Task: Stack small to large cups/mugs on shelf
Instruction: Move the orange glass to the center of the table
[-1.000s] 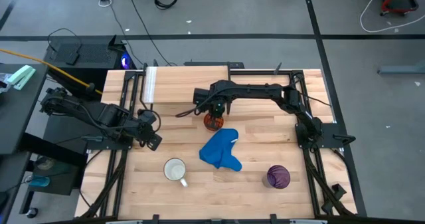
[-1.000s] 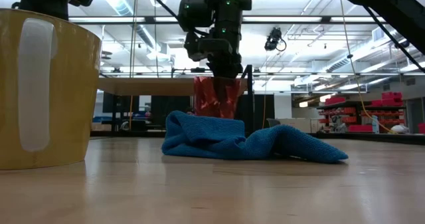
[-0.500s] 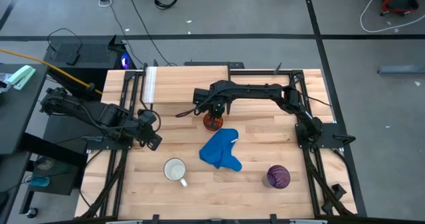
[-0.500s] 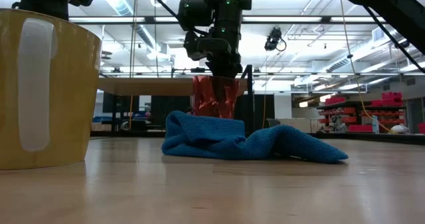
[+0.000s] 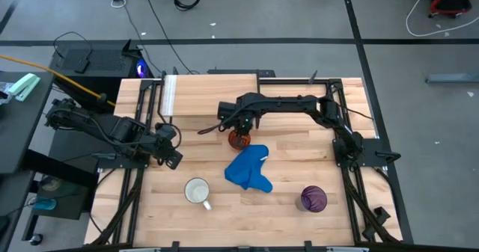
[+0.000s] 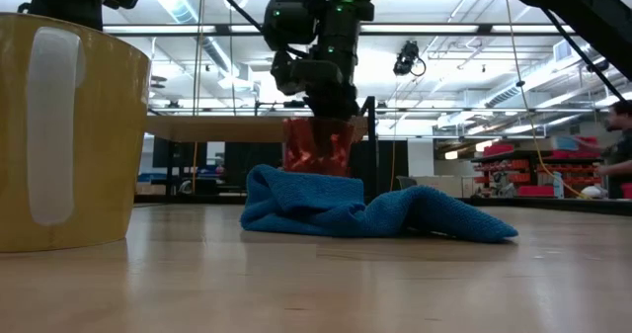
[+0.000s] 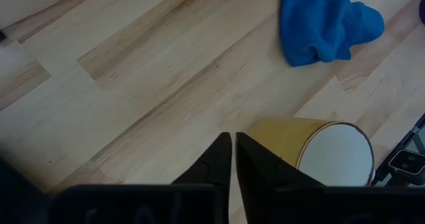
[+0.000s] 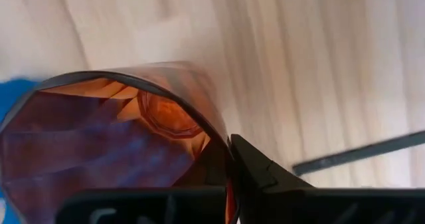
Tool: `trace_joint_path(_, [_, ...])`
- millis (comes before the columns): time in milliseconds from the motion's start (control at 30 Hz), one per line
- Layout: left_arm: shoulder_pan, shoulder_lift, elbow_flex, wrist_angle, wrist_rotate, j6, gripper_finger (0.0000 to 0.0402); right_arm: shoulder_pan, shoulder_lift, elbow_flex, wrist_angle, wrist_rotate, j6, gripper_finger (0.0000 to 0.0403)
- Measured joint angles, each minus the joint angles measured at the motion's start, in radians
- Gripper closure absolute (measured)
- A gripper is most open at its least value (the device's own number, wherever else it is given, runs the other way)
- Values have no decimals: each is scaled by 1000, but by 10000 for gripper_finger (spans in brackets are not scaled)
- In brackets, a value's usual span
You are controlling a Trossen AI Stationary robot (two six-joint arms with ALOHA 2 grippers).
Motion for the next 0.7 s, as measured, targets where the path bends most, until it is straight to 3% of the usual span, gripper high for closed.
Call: trace_joint_path(700, [0, 0, 0, 0, 0, 2, 367, -9, 1, 6, -1, -28, 6, 306])
